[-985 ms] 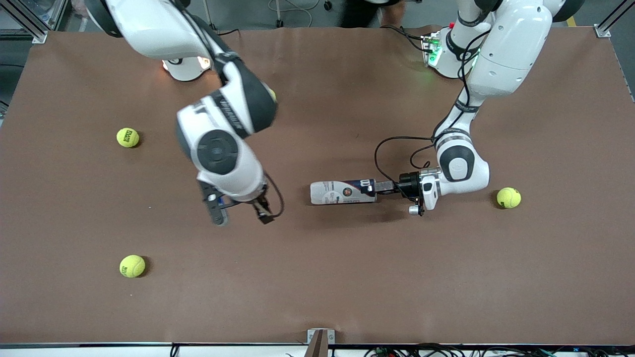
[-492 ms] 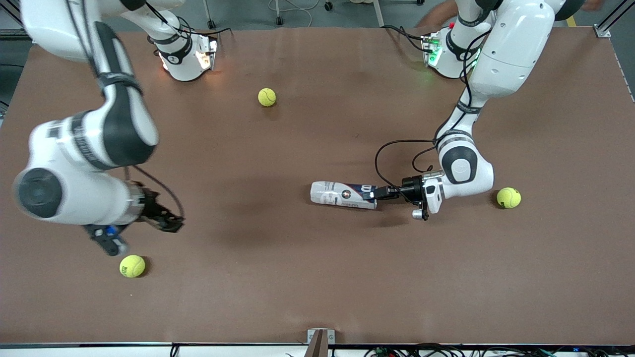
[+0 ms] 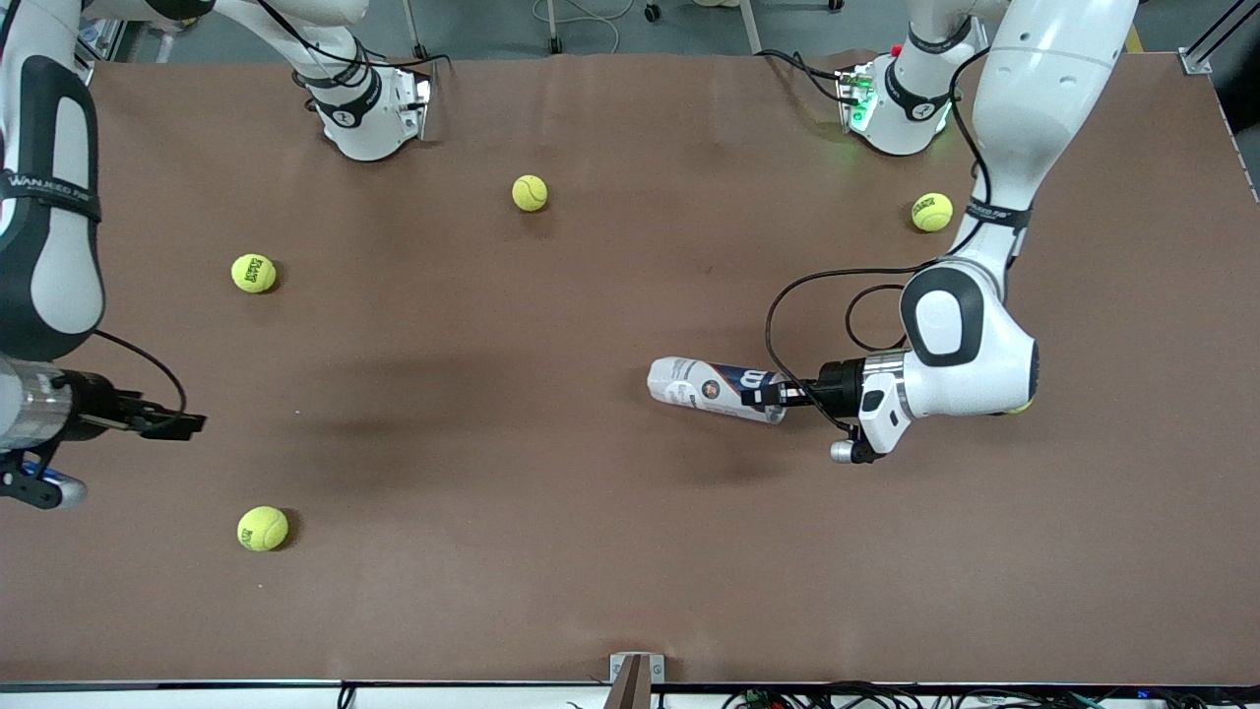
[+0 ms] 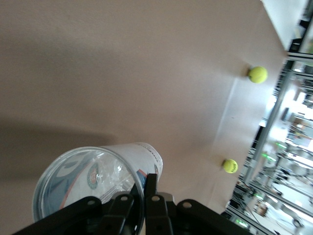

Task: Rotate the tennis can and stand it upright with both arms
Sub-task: 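Rotate the can upright with the left gripper and lower it onto the table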

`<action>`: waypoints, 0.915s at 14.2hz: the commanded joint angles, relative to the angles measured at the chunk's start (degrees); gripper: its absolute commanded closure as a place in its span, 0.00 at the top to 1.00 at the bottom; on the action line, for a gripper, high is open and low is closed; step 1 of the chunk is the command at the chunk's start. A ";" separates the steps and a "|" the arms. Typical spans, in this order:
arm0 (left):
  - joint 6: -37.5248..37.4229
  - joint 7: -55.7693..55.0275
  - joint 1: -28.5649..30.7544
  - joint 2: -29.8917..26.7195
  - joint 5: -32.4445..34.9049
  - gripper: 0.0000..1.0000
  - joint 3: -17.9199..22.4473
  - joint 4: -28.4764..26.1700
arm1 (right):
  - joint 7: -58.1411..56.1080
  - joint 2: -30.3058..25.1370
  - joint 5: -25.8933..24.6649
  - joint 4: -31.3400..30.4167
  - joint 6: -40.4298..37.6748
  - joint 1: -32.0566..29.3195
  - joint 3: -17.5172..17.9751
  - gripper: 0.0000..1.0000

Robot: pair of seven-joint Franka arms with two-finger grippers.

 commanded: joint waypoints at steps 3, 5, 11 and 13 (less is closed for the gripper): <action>-0.04 -27.13 -7.59 -1.22 21.52 0.00 -0.50 8.80 | -14.14 -2.75 -3.12 -1.71 0.50 -1.73 1.01 1.00; -0.04 -39.71 -12.60 -0.69 32.86 0.00 -0.50 12.06 | -15.23 -2.84 -3.04 -0.74 0.06 -2.17 0.92 1.00; -0.22 -68.29 -26.22 3.08 61.44 0.00 0.02 17.68 | -16.02 -3.10 -2.95 1.90 -0.03 -2.17 1.45 1.00; -1.70 -71.66 -29.30 4.49 64.63 0.00 0.29 19.35 | -16.02 -3.72 -3.03 2.07 0.14 -1.30 1.45 1.00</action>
